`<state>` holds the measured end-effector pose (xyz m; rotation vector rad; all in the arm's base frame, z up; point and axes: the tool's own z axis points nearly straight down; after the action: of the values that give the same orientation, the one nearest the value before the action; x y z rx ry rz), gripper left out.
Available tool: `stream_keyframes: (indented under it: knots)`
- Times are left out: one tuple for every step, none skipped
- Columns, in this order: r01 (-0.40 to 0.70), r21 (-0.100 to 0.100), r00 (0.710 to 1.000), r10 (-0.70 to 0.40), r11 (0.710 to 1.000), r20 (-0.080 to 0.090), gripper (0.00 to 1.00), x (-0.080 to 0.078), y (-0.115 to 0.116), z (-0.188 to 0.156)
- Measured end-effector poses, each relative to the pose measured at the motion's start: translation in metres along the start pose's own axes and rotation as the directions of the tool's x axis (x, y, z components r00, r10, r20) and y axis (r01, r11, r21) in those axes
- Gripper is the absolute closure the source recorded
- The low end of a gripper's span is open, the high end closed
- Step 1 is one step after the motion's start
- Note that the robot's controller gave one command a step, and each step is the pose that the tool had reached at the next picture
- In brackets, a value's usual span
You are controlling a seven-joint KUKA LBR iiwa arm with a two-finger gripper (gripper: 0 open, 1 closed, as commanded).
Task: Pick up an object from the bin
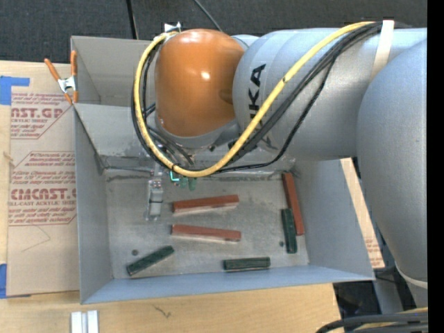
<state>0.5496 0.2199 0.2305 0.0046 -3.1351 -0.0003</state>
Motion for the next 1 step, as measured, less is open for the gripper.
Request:
stream_keyframes:
  knots:
    - [-0.002,-0.002,1.000,0.002,1.000,0.008,0.00,-0.0019,-0.0012,-0.0048]
